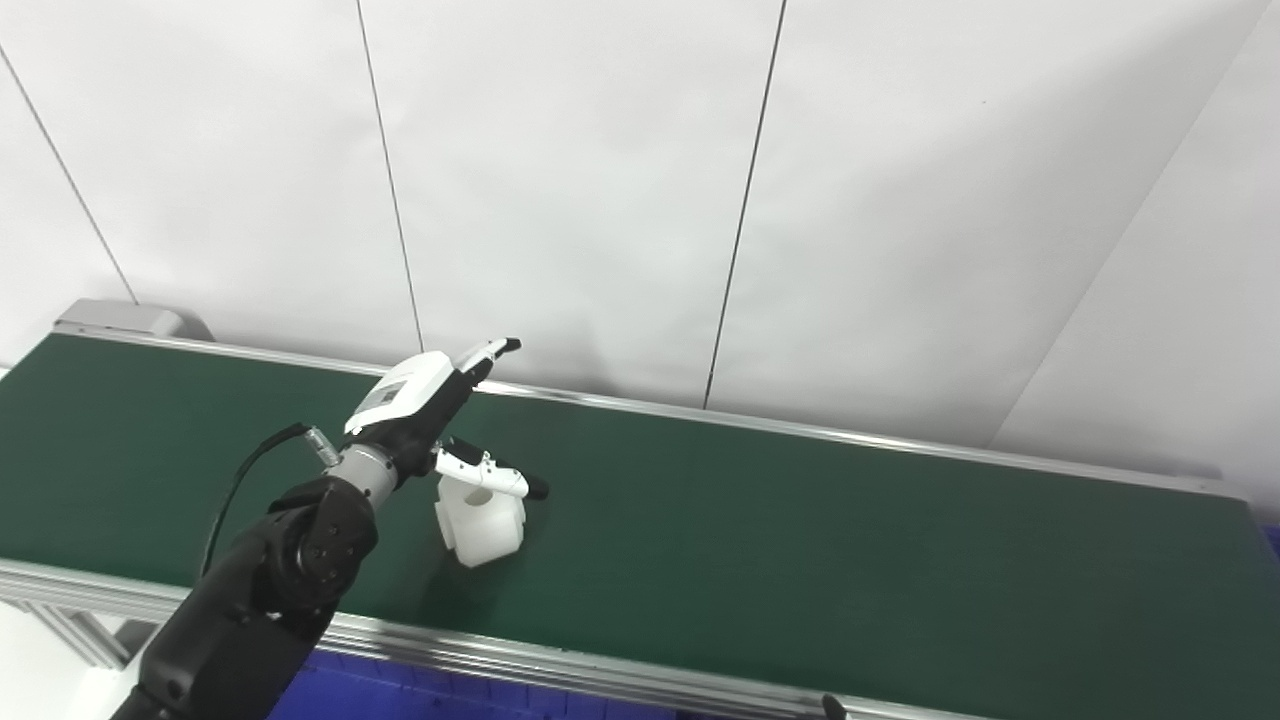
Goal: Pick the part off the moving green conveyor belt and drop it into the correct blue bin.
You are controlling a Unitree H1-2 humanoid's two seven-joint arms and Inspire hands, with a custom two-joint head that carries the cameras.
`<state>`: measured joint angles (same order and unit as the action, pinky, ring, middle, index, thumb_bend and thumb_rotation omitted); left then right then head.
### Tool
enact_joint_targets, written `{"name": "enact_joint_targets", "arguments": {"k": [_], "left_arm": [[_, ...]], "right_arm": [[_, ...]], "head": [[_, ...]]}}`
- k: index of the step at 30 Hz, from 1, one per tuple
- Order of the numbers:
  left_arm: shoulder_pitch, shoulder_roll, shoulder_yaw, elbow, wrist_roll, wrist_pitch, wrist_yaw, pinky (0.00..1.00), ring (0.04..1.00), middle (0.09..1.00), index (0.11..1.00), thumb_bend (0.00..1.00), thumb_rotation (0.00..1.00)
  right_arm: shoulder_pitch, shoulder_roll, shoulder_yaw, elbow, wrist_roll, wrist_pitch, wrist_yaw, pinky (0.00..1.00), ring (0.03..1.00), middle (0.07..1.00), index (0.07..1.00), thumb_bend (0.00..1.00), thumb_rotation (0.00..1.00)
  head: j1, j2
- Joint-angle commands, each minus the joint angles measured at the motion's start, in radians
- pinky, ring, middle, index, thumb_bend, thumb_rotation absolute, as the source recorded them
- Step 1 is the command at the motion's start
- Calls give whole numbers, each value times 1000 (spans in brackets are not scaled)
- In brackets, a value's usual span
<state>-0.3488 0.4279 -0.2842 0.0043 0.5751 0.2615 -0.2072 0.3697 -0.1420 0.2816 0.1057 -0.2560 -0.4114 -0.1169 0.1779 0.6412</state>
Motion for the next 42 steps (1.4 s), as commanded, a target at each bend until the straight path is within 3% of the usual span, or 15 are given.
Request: {"name": "enact_joint_targets", "arguments": {"k": [1,5,11,14,16,20,22,24,25,26,28,30,35,39,42], "left_arm": [[-44,4,-10,-7,32,35,-27,775,918,981,930,949,416],[-56,-2,-48,19,60,74,-90,832,961,1000,917,943,395],[-44,-27,-51,40,24,85,-152,835,969,1000,895,986,346],[-36,-25,-62,26,-13,102,-230,851,972,1000,896,997,343],[-33,-22,-76,14,-38,121,-288,788,974,1000,903,999,340],[-32,-17,-116,-3,-28,136,-348,703,897,987,870,977,215],[-22,-23,-135,-12,15,131,-322,696,838,932,832,928,157],[4,-53,-112,-11,15,109,-249,678,756,802,732,786,37],[18,-71,-94,1,9,84,-196,677,751,794,726,777,29],[26,-83,-82,9,6,67,-159,587,647,649,612,651,15],[38,-98,-71,26,13,38,-102,490,512,545,525,544,3],[42,-100,-67,29,18,27,-79,445,445,525,499,509,0],[55,-92,-47,22,11,-31,-22,455,437,522,489,500,0],[83,-103,5,3,-30,-75,19,431,416,517,510,499,0],[123,-114,64,-31,-102,-152,56,411,405,497,535,497,0]], "right_arm": [[-1,0,-4,-35,0,-58,-8,1000,1000,1000,1000,732,900],[-1,-4,0,-34,14,-57,-9,1000,1000,1000,1000,718,898],[5,-4,-3,-43,21,-58,-7,1000,1000,999,1000,713,893],[4,-6,-2,-45,28,-57,-4,1000,1000,1000,1000,707,893],[2,-8,-1,-44,31,-57,-3,1000,1000,996,1000,698,883],[2,-9,0,-44,37,-58,1,1000,1000,1000,1000,701,883],[0,-9,1,-45,44,-57,4,1000,1000,1000,1000,696,877],[-1,-10,3,-46,48,-58,4,1000,1000,1000,1000,693,872],[-1,-9,2,-47,46,-58,5,1000,1000,1000,1000,693,872],[0,-9,1,-47,45,-58,5,1000,1000,998,1000,699,875],[1,-8,-2,-50,33,-58,-1,1000,1000,993,1000,703,878],[2,-8,-3,-55,17,-58,-8,1000,1000,990,1000,702,880],[16,-7,-6,-81,10,-58,-9,1000,998,978,1000,695,856],[34,-1,-18,-116,1,-53,-2,995,990,983,1000,725,850],[47,-3,-26,-150,-5,-49,6,978,979,975,1000,751,844]], "head": [[1,-1],[5,1],[6,10],[5,13],[5,13],[6,15],[4,15],[1,18],[-7,24],[-9,24],[-16,24],[-26,32],[-61,57],[-89,79],[-116,109]]}}
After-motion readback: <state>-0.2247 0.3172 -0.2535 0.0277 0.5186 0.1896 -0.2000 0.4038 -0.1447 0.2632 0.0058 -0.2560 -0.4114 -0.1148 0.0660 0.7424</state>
